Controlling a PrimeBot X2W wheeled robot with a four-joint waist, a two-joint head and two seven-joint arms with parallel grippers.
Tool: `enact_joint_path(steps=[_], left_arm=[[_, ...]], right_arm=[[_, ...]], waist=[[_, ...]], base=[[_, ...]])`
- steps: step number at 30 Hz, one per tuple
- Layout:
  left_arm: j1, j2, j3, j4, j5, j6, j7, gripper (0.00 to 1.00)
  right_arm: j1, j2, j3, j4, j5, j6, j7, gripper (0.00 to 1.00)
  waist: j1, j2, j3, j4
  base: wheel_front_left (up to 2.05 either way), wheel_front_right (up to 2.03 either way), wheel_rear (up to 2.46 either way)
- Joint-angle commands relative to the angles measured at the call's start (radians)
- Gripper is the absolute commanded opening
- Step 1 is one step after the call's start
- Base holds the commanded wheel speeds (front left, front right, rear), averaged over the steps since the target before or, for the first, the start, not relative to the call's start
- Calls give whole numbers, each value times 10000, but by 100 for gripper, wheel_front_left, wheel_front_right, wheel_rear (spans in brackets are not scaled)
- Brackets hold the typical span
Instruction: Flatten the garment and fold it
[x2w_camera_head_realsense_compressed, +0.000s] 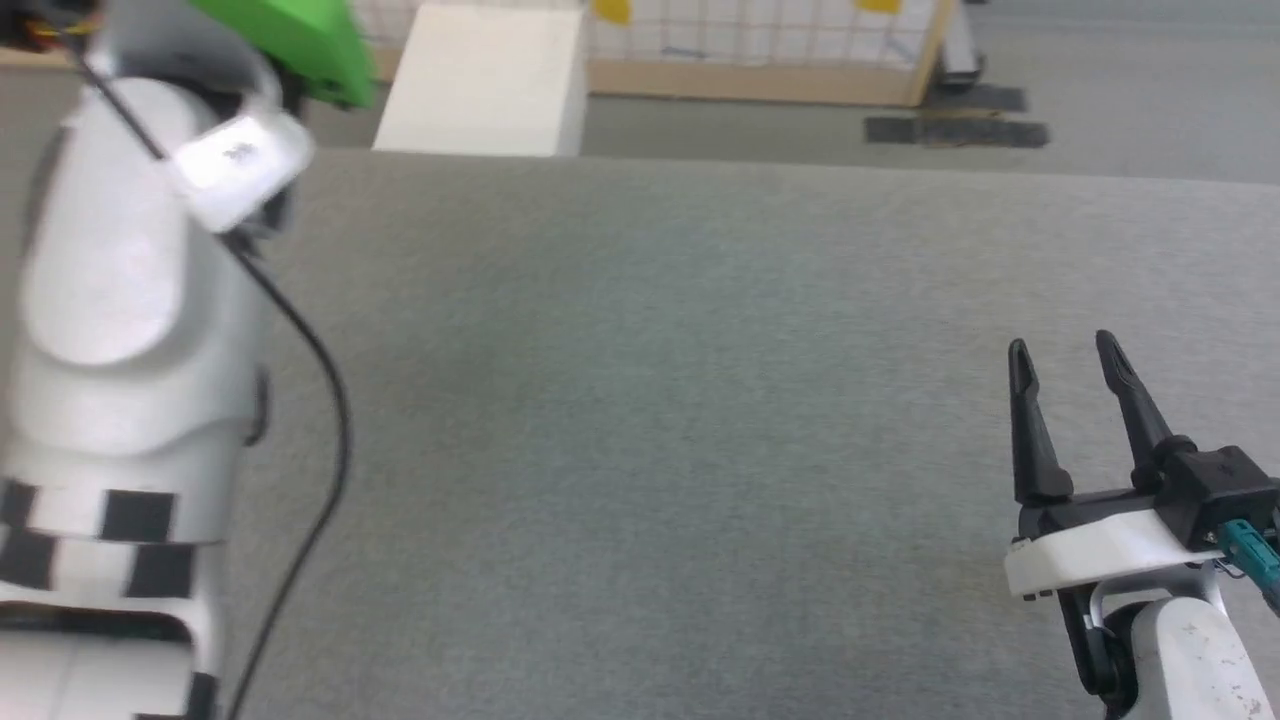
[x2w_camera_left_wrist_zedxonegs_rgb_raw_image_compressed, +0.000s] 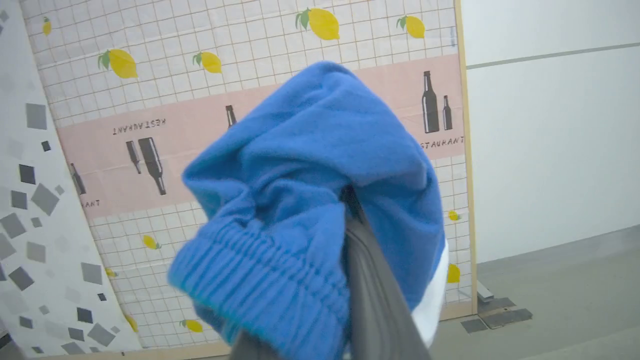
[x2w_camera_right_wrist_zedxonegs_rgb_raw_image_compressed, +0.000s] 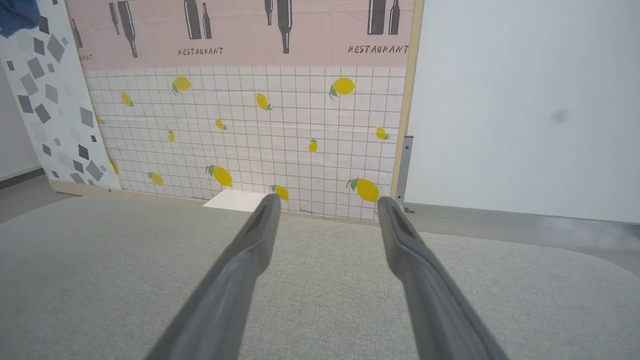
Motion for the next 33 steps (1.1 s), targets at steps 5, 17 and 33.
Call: enact_joint_path(steps=[5, 17, 33], left_arm=[[390, -1013, -632, 60, -665, -440, 542, 0], [2228, -2262, -2819, 1270, -2299, -905, 2804, 0], [3925, -2391, -4656, 4240, -3349, -801, 6538, 0]], right_arm=[[274, -10, -52, -50, -4, -15, -48, 100], [261, -10, -1, -120, 67, -15, -49, 100], [359, -10, 125, -89, 84, -15, -49, 100]], waist=[[1, 0, -632, -1518], [1, 0, -241, -3004], [1, 0, -181, -3386]], base=[[0, 0, 0], [0, 0, 0], [0, 0, 0]])
